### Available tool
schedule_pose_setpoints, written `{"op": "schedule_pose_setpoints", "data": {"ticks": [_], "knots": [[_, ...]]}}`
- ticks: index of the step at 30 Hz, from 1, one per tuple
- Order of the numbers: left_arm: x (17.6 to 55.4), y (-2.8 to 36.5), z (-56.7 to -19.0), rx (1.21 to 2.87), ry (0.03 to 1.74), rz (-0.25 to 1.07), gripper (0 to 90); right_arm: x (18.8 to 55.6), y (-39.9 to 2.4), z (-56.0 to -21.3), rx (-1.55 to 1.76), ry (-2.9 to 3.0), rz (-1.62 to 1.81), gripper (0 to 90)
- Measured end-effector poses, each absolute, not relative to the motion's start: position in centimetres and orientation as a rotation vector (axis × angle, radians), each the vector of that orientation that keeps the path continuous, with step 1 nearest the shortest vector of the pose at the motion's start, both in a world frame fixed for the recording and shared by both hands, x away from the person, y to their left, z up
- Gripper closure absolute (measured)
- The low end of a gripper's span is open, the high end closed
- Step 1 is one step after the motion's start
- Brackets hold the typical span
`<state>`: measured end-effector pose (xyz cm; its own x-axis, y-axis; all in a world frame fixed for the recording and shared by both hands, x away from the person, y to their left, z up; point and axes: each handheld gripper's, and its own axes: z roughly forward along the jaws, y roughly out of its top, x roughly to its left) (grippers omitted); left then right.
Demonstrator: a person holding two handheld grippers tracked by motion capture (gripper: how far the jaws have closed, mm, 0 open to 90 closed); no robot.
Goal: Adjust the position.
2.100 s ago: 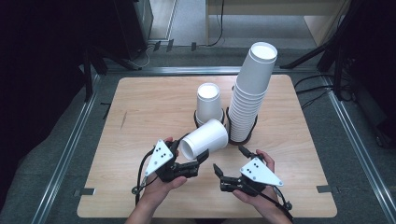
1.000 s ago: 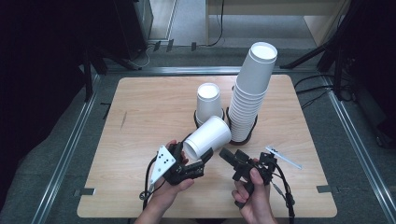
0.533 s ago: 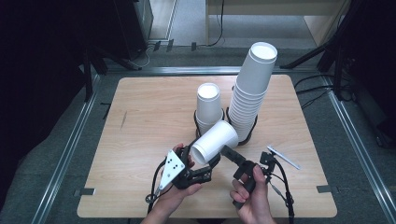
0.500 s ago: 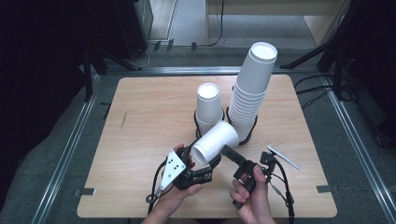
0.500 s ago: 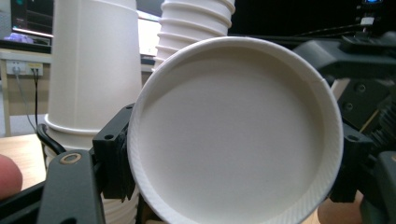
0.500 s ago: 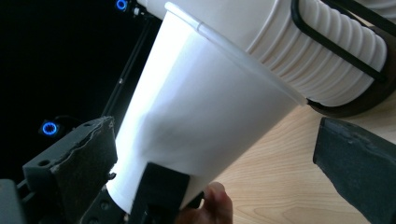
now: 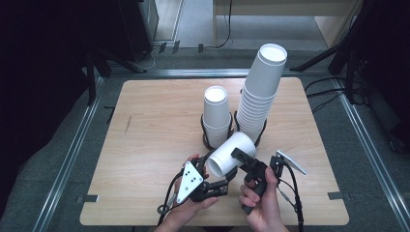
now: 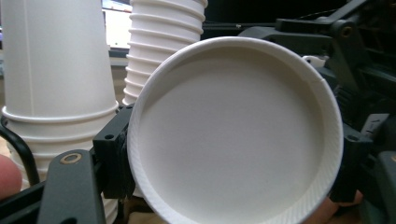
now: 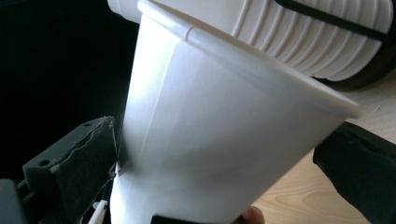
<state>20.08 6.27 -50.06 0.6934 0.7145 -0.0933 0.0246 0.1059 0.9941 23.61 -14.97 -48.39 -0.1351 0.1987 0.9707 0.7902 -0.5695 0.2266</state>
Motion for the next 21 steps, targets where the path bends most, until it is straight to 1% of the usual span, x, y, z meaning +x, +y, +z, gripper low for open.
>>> {"op": "schedule_pose_setpoints", "data": {"ticks": [10, 13, 15, 18, 21], "knots": [[19.5, 5.1, -50.6, 1.414, 0.63, 0.585, 22.5, 24.6, -15.5, -49.5, -1.666, -0.975, -1.701, 0.7], [19.5, 5.1, -50.7, 1.418, 0.631, 0.592, 22.3, 24.8, -15.7, -49.9, -1.668, -0.938, -1.693, 4.8], [19.5, 5.1, -50.8, 1.418, 0.631, 0.589, 22.2, 24.8, -15.7, -49.9, -1.67, -0.934, -1.694, 5.5], [19.7, 5.2, -51.0, 1.441, 0.632, 0.574, 21.3, 24.6, -15.6, -49.9, -1.676, -0.934, -1.698, 10.2], [19.7, 5.3, -50.9, 1.461, 0.636, 0.588, 20.0, 24.6, -15.5, -49.9, -1.686, -0.954, -1.707, 12.2]]}}
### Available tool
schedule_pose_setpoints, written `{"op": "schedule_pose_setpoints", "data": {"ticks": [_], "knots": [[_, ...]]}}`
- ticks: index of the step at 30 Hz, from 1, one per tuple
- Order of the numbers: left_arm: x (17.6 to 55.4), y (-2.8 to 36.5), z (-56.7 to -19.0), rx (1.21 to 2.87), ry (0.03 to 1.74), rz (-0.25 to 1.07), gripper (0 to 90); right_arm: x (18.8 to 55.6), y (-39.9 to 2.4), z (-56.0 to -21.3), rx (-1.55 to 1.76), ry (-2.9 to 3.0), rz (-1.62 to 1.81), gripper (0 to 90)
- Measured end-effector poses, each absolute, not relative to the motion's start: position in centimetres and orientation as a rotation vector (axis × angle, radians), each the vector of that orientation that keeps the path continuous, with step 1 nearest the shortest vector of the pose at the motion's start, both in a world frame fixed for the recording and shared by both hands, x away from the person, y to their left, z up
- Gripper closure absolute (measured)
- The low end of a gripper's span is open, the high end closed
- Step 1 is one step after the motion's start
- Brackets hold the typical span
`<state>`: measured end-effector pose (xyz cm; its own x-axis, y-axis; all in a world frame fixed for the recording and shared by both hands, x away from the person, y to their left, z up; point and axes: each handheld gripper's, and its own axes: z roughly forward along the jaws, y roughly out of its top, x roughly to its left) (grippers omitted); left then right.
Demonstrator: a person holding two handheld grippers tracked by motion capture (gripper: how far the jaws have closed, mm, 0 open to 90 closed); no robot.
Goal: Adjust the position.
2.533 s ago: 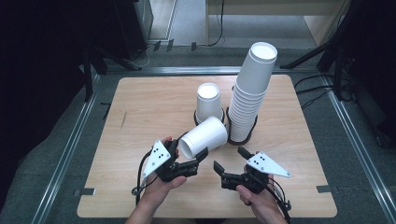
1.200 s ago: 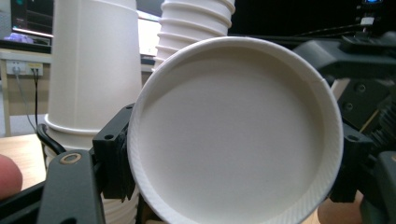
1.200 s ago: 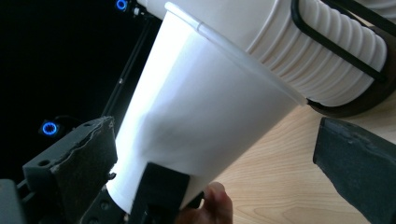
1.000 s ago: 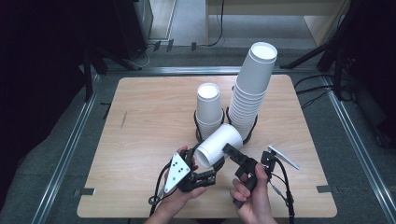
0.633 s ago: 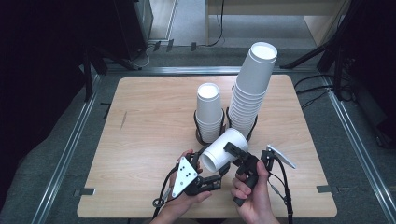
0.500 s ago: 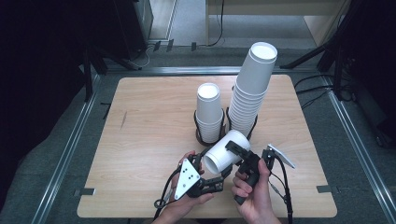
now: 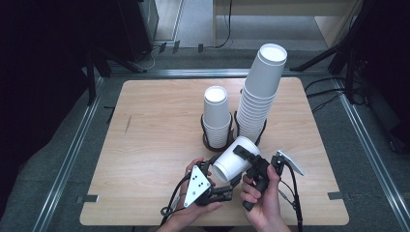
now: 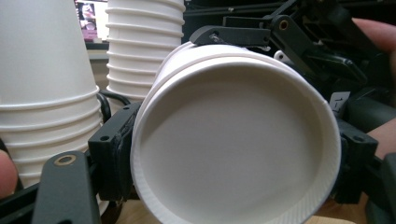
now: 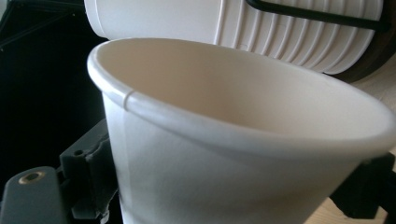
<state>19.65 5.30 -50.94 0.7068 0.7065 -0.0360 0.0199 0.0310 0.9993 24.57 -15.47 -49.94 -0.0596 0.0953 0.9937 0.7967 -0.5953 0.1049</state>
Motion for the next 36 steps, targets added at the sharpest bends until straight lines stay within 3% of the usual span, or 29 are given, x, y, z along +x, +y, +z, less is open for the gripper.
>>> {"op": "schedule_pose_setpoints", "data": {"ticks": [3, 6, 10, 36], "knots": [[19.6, 5.3, -50.7, 1.485, 0.646, 0.589, 18.8, 24.5, -15.4, -49.9, -1.688, -0.973, -1.723, 13.2], [19.8, 5.6, -50.1, 1.579, 0.683, 0.508, 10.0, 24.4, -15.4, -49.7, -1.691, -0.992, -1.754, 13.7], [20.0, 6.0, -49.6, 1.579, 0.711, 0.464, 1.2, 24.2, -15.7, -49.0, -1.727, -1.064, -1.838, 13.9], [20.9, 7.7, -49.3, 1.583, 0.766, 0.445, 1.2, 22.6, -16.7, -44.7, -1.971, -2.036, -2.417, 13.6]]}}
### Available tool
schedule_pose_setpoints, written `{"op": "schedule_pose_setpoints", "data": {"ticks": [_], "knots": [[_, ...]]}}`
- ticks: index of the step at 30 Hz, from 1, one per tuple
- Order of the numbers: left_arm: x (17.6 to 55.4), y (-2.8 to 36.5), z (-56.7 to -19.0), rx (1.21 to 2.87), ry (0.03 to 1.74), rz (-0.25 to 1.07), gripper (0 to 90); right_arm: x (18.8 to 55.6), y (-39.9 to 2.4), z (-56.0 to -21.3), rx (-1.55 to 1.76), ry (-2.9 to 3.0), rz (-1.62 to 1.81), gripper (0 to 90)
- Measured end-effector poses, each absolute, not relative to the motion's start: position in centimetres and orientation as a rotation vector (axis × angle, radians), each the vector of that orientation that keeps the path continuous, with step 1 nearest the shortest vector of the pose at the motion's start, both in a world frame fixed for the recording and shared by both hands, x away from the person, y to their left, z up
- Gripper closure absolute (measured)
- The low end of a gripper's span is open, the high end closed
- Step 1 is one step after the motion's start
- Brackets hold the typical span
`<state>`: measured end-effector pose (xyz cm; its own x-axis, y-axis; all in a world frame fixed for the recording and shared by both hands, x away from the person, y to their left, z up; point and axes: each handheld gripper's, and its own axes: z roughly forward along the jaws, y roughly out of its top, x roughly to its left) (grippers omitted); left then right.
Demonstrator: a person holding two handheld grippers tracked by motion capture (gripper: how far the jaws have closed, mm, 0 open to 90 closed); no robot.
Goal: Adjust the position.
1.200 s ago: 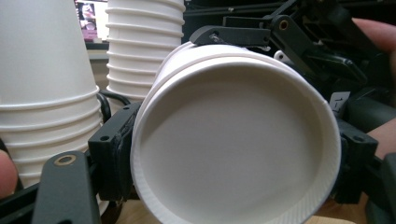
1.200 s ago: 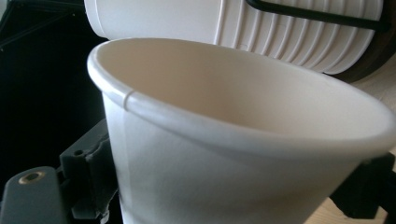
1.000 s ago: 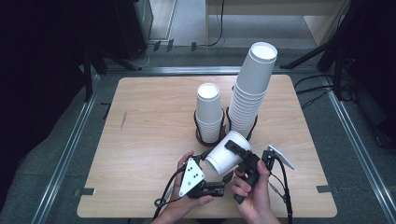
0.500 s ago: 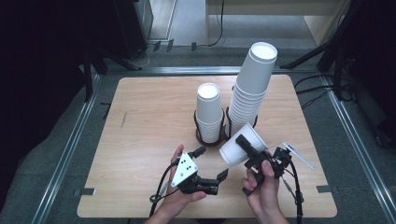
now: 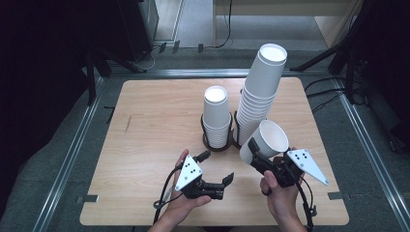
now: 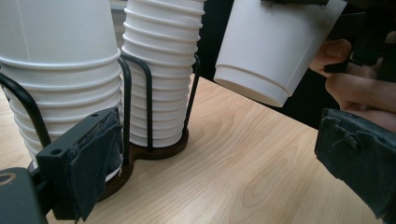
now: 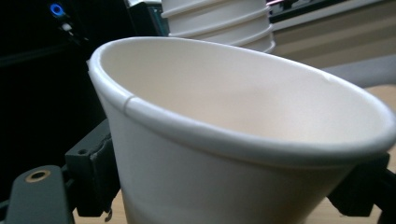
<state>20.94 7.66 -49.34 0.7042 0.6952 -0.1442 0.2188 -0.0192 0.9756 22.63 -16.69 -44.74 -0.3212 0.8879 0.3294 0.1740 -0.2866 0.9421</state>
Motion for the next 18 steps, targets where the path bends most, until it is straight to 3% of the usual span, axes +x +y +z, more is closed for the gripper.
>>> {"op": "schedule_pose_setpoints", "data": {"ticks": [18], "knots": [[21.3, 8.2, -49.3, 1.58, 0.791, 0.445, 1.3, 24.6, -18.3, -46.6, 1.216, 1.425, 1.324, 13.4]]}}
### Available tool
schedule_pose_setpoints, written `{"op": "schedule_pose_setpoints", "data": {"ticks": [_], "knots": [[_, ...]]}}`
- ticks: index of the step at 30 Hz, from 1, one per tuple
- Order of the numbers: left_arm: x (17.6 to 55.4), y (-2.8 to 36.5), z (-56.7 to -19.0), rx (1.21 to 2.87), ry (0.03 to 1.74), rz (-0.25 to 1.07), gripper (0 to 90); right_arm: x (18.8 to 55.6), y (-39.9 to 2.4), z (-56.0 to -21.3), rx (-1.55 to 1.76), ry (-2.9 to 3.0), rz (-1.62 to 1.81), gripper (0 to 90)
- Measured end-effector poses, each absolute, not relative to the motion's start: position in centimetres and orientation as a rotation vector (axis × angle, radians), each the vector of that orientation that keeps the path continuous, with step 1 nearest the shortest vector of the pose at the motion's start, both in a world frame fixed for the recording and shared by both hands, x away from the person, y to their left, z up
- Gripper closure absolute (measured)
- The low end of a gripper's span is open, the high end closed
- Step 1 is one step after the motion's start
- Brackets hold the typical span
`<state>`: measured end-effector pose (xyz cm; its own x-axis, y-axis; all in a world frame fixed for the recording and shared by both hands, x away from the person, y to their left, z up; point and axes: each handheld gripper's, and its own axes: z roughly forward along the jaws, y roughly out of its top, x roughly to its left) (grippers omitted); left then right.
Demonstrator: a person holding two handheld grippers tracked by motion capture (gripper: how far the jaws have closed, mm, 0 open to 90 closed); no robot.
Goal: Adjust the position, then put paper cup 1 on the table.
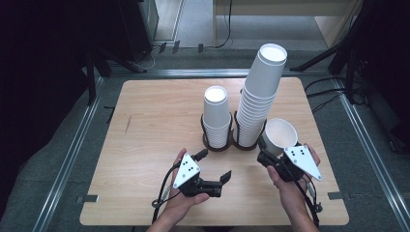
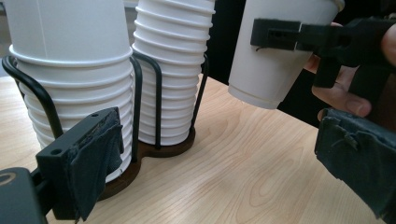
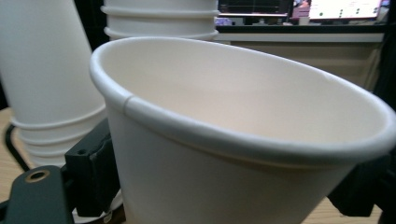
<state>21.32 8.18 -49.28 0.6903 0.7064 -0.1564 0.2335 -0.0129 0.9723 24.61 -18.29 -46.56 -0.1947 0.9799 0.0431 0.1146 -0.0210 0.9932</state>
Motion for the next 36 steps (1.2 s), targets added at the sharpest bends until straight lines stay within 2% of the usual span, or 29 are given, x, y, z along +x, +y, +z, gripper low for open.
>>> {"op": "schedule_pose_setpoints", "data": {"ticks": [23, 36], "knots": [[21.4, 8.3, -49.3, 1.578, 0.803, 0.44, 1.3, 27.4, -22.4, -48.3, 1.091, 1.365, 1.22, 13.3], [21.5, 8.4, -49.4, 1.581, 0.815, 0.439, 1.3, 29.8, -24.2, -50.8, 1.101, 1.382, 1.175, 13.3]]}}
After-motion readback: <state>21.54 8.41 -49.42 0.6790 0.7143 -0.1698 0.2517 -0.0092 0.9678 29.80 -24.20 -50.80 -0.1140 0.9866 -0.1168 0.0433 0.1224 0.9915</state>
